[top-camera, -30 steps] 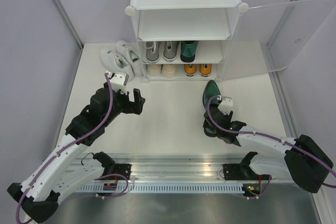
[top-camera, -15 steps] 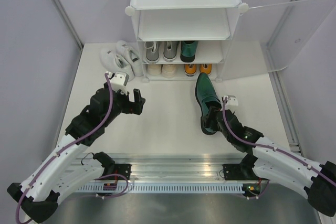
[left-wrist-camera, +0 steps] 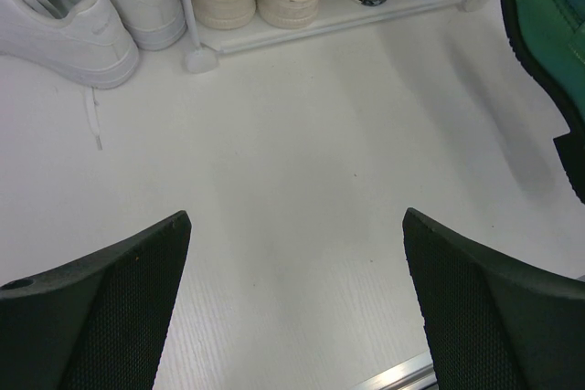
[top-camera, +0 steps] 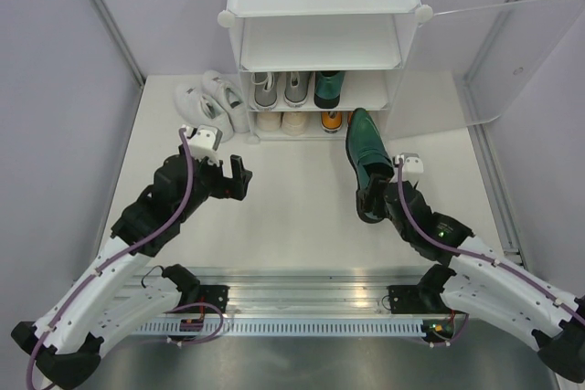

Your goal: Place and organize the shoes in the shoe cabinet

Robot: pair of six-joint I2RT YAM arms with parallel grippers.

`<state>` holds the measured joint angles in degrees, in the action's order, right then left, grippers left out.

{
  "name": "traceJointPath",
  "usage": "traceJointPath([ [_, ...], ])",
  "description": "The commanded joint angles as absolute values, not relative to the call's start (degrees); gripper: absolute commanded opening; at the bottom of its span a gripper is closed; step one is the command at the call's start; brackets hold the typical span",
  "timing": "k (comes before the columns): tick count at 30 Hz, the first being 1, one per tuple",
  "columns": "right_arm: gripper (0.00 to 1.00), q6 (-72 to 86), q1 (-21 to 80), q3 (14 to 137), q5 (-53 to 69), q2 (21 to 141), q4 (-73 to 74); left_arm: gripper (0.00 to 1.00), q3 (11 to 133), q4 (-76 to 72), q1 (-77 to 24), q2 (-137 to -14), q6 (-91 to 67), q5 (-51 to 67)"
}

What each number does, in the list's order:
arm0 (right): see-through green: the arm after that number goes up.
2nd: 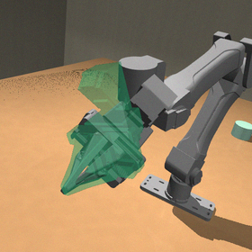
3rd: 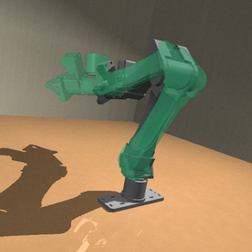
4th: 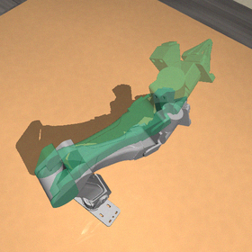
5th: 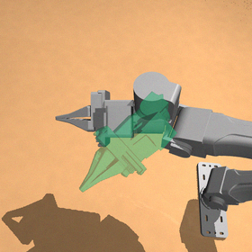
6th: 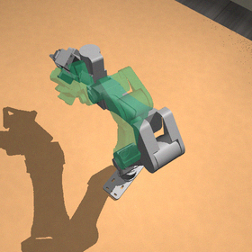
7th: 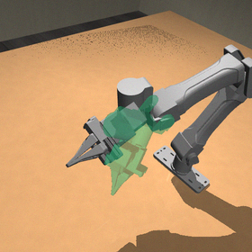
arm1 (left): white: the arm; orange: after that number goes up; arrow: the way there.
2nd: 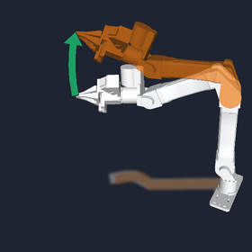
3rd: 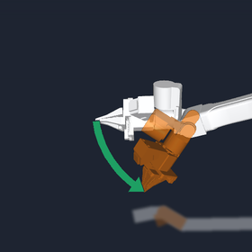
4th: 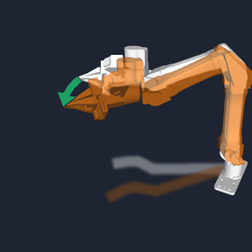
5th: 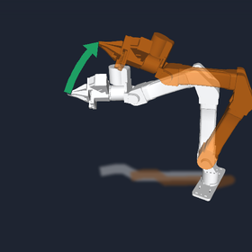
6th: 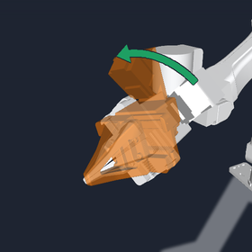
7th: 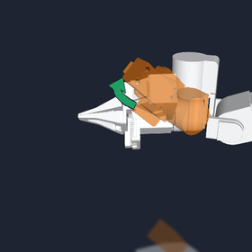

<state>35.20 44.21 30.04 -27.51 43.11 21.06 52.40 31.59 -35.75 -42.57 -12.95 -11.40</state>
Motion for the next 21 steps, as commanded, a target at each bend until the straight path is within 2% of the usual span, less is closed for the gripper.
traceJointPath([
  [1, 0.01, 31.5, 43.9, 37.8, -34.0, 45.2, 14.9, 0.99, 52.6, 30.4, -35.9, -41.7, -11.3, -10.3],
  [6, 0.01, 29.5, 41.8, 44.3, -34.5, 52.2, 11.5, 1.00, 52.6, 30.5, -35.9, -41.4, -11.3, -10.4],
  [13, 0.01, 24.8, 30.6, 52.8, -27.9, 64.2, 4.1, 0.99, 52.5, 30.4, -36.0, -41.4, -11.3, -10.5],
  [21, 0.01, 20.4, 25.2, 63.7, -25.3, 75.0, 2.0, 1.00, 52.5, 30.3, -36.0, -41.0, -11.2, -10.8],
])
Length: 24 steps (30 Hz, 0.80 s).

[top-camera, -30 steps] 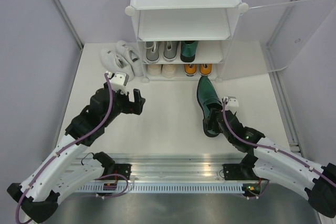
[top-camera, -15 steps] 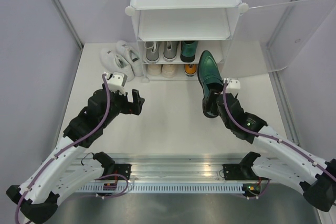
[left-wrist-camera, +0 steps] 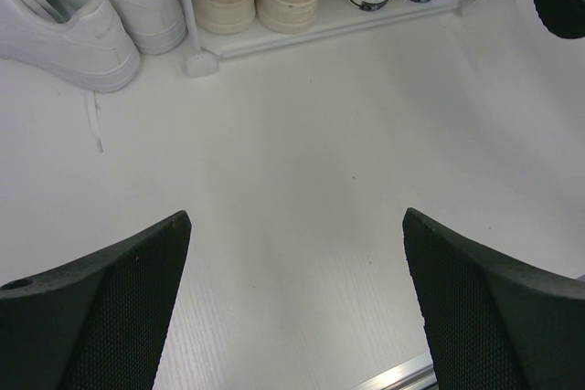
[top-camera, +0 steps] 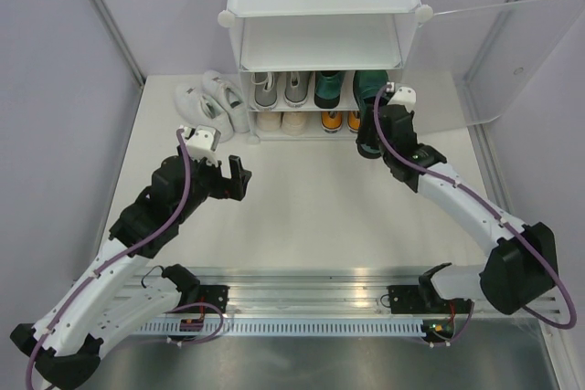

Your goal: Place and organize the shoes in the shoe cabinet

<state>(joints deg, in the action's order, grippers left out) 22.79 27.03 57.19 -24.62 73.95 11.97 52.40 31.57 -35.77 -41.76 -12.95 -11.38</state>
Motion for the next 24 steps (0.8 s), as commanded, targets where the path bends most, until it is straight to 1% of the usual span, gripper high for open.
traceJointPath([
  [1, 0.01, 20.6, 24.2, 65.0, -25.2, 76.8, 1.9, 0.99, 52.5, 30.4, -36.0, -41.0, -11.2, -10.8],
  [6, 0.01, 20.4, 22.2, 67.3, -25.1, 81.5, 0.5, 0.99, 52.5, 30.4, -36.0, -41.0, -11.2, -10.5],
  [7, 0.01, 20.3, 21.7, 67.8, -25.1, 82.1, -1.9, 0.99, 52.5, 30.3, -36.0, -41.1, -11.2, -10.5],
  [11, 0.01, 20.1, 21.0, 70.4, -24.7, 85.5, -4.0, 0.99, 52.5, 30.4, -36.1, -41.2, -11.3, -10.5],
  [24, 0.01, 22.1, 20.7, 80.5, -27.1, 96.4, -4.0, 0.99, 52.5, 30.4, -36.1, -41.1, -11.2, -10.3],
])
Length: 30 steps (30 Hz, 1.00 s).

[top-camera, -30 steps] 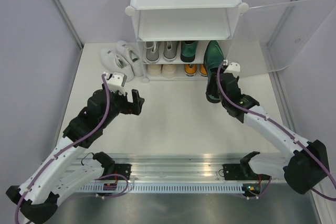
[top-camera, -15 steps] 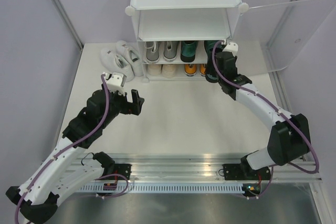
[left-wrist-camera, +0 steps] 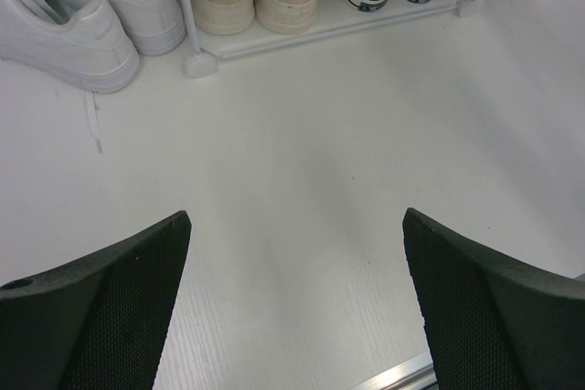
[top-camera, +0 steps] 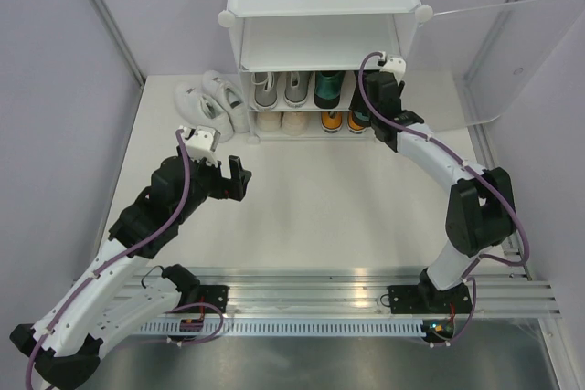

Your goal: Place and organize the shoes in the shoe cabinet

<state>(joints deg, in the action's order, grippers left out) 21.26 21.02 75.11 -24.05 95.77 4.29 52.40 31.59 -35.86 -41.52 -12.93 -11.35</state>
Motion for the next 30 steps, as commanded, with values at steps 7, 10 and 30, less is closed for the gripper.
traceJointPath([
  [7, 0.01, 21.4, 19.8, 85.2, -28.7, 101.0, -4.2, 1.00, 52.5, 30.3, -36.3, -41.2, -11.3, -10.0],
  [10, 0.04, 21.2, 19.6, 85.5, -29.1, 101.9, -4.7, 0.99, 52.5, 30.3, -36.3, -41.3, -11.3, -9.8],
  [30, 0.86, 20.9, 19.4, 78.7, -25.8, 97.0, -8.3, 1.00, 52.5, 30.3, -36.3, -41.3, -11.3, -9.5],
])
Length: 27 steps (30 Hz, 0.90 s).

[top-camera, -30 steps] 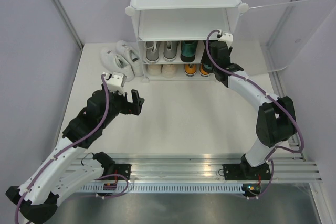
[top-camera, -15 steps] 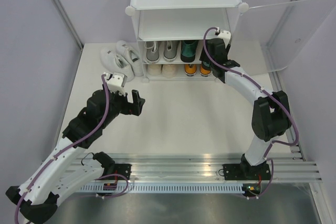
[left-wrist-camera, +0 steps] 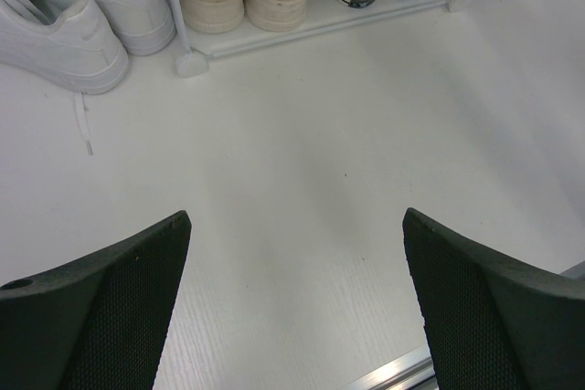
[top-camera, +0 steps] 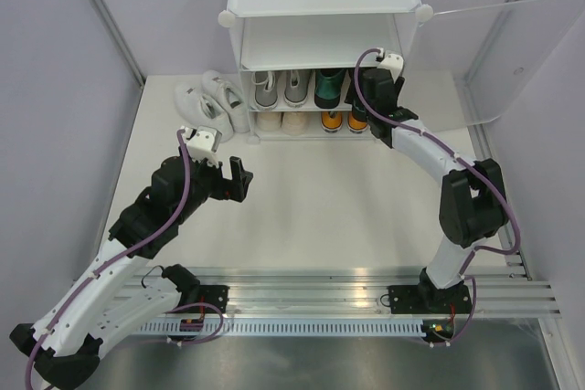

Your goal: Place and organize the shoes in the shoe cabinet

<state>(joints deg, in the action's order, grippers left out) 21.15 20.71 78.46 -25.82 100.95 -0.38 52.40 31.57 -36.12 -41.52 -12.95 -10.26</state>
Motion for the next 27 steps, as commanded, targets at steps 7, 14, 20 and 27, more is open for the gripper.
traceJointPath([
  [7, 0.87, 20.3, 19.3, 75.5, -24.1, 93.9, -9.0, 0.99, 52.6, 30.3, -36.4, -41.3, -11.3, -9.3],
  [14, 0.86, 19.7, 19.4, 71.4, -23.2, 91.3, -9.8, 0.99, 52.6, 30.3, -36.4, -41.2, -11.3, -9.2],
  [20, 0.84, 19.7, 19.4, 67.4, -21.0, 88.6, -9.8, 0.99, 52.5, 30.3, -36.4, -41.2, -11.3, -9.2],
  [27, 0.82, 20.1, 19.3, 61.6, -17.1, 82.4, -10.9, 1.00, 52.6, 30.3, -36.4, -41.1, -11.3, -9.0],
])
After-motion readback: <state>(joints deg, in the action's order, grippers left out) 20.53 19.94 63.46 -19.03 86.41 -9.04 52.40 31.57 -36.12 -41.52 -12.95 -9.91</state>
